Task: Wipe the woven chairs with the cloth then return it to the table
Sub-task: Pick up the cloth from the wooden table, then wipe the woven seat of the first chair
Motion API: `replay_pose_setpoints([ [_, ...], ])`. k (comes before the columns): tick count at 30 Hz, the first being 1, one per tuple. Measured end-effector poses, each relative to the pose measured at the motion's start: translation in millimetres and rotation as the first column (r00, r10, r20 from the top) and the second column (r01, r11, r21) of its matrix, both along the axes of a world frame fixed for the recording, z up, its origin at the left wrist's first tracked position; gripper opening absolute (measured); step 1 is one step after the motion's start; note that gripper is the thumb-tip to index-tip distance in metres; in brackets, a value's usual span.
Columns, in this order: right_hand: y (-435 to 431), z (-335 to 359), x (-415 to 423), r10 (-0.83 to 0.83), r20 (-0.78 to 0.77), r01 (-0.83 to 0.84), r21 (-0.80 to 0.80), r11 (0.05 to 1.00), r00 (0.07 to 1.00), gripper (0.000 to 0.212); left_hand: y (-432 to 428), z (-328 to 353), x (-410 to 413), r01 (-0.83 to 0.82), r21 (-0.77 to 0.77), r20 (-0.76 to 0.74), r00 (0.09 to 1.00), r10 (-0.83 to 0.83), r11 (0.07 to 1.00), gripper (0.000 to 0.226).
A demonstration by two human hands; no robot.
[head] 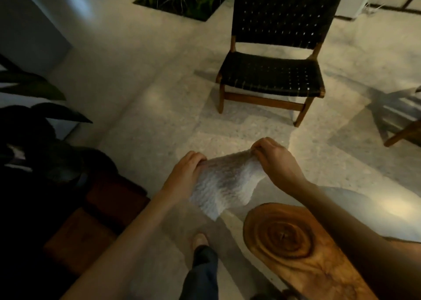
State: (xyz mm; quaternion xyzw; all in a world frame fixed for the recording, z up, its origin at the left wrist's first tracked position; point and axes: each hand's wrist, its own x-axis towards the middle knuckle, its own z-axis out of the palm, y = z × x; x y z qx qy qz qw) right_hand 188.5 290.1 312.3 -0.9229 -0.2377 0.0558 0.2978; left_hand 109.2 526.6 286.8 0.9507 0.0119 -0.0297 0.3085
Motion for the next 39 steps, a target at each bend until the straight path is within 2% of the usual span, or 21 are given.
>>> replay_pose_setpoints([
  [5, 51, 2, 43, -0.095, -0.009, 0.096, 0.009, 0.995, 0.995, 0.017, 71, 14, 65, 0.047, 0.088, 0.042, 0.998, -0.051, 0.995, 0.013],
  [9, 72, 6, 98, -0.190, -0.045, 0.192, 0.025, 0.981, 0.981, 0.013, 101, 20, 125, 0.019, 0.144, 0.080, 0.996, -0.031, 0.989, 0.021],
  [14, 90, -1, 177, -0.290, -0.054, 0.293, 0.046, 0.955, 0.956, 0.013, 128, 12, 215, 0.039, 0.194, 0.087, 0.995, -0.056, 0.980, 0.018],
  [20, 103, -33, 298, -0.376, -0.085, 0.382, 0.074, 0.921, 0.923, 0.009, 139, -20, 351, 0.055, 0.148, 0.078, 0.995, -0.067, 0.987, 0.018],
  [29, 95, -85, 492, -0.476, -0.143, 0.481, 0.004, 0.877, 0.868, 0.010, 134, -65, 565, 0.101, 0.060, 0.087, 0.991, -0.106, 0.993, 0.016],
  [36, 100, -107, 575, -0.529, -0.109, 0.536, 0.059, 0.842, 0.842, 0.016, 139, -79, 670, 0.134, 0.091, 0.199, 0.969, -0.149, 0.987, 0.016],
  [39, 103, -137, 587, -0.548, -0.070, 0.552, 0.079, 0.830, 0.834, 0.016, 145, -108, 694, 0.155, 0.081, 0.205, 0.964, -0.168, 0.985, 0.017],
])
